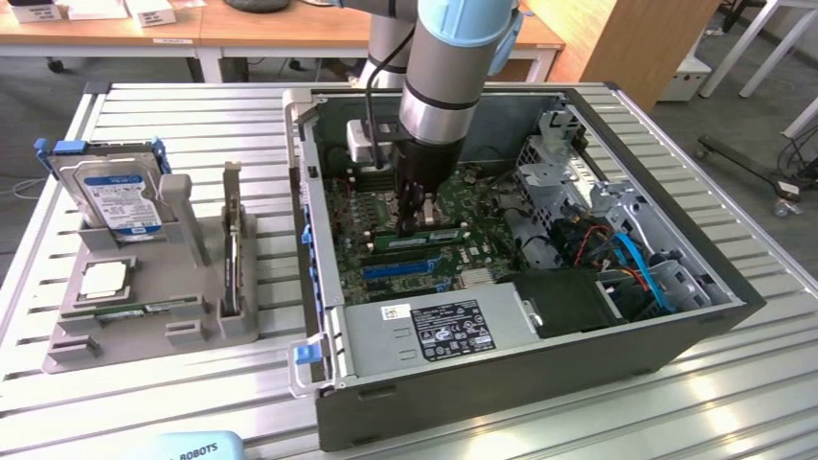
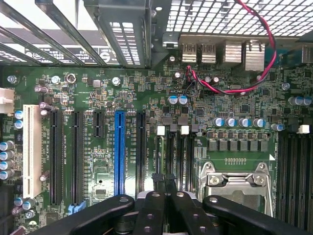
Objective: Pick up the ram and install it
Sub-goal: 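Press down the ram until it locks into place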
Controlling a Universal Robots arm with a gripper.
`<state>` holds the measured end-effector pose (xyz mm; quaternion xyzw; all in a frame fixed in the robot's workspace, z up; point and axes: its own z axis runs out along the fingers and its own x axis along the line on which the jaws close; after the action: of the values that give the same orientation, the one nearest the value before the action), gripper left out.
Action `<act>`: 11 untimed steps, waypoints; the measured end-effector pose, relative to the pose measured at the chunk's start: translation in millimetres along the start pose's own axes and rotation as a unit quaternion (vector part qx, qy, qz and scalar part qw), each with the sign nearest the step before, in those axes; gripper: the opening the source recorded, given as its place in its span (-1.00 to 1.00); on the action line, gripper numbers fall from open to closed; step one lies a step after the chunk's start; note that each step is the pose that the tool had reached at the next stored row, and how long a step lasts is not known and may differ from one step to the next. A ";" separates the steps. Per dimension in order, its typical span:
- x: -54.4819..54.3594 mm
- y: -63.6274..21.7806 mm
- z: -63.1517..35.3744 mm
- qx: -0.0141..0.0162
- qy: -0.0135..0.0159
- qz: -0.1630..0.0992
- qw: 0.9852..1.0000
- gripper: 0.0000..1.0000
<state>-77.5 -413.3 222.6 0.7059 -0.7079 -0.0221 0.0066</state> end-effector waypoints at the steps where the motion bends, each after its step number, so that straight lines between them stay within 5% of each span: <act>1: 0.0 0.0 0.0 0.000 0.000 0.000 1.000 -0.80; 11: 0.0 0.0 0.5 0.000 0.000 0.000 1.000 -0.80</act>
<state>-77.5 -413.3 222.1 0.7059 -0.7079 -0.0221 0.0067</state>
